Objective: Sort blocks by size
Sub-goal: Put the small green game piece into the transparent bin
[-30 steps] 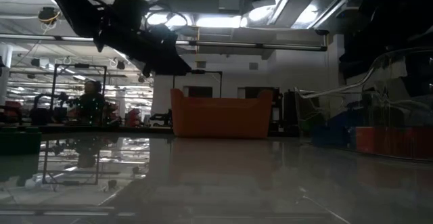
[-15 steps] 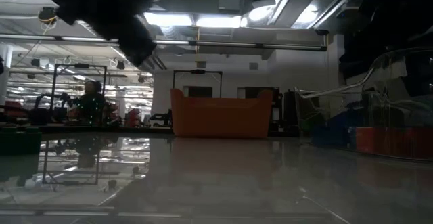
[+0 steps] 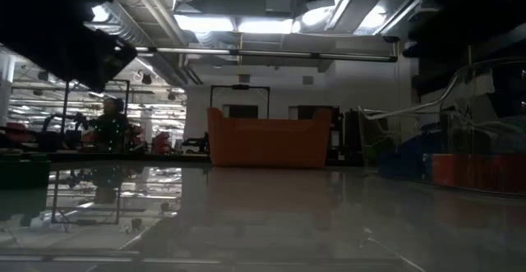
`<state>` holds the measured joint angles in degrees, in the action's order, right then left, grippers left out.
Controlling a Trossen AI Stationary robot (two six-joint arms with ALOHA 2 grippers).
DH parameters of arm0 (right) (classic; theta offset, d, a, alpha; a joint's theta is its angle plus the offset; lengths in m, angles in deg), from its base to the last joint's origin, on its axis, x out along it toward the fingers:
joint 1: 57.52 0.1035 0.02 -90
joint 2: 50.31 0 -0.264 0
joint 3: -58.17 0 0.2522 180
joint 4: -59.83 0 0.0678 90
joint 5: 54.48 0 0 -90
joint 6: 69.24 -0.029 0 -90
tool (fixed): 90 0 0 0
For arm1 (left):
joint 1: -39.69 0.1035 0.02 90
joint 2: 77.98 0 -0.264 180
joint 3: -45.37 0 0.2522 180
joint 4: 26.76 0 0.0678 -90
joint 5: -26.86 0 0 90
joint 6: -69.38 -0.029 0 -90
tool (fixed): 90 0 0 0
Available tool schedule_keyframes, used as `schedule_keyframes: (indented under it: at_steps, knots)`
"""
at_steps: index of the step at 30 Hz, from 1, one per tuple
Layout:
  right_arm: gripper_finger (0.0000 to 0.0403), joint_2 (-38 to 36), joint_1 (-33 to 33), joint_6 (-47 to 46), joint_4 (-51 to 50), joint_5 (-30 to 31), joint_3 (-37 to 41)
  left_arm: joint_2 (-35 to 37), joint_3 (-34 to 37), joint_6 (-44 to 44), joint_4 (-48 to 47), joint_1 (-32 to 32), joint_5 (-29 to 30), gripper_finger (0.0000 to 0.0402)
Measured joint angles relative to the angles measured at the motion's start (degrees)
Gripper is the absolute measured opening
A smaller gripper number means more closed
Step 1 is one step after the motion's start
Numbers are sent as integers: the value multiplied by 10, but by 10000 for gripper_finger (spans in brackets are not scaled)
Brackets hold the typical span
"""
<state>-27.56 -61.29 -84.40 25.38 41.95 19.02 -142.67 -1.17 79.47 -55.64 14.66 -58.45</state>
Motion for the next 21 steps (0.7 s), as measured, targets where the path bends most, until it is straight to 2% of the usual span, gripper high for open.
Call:
schedule_keyframes:
  at_steps: [6,12,21]
  knots:
    - [239,0,0,-20,55,0,0,-11,0,-7,-9,-35,84,178]
    - [239,0,0,-44,91,0,0,-41,0,-3,-11,-36,60,221]
    - [239,0,0,-48,107,0,0,-114,0,-127,-10,-60,15,225]
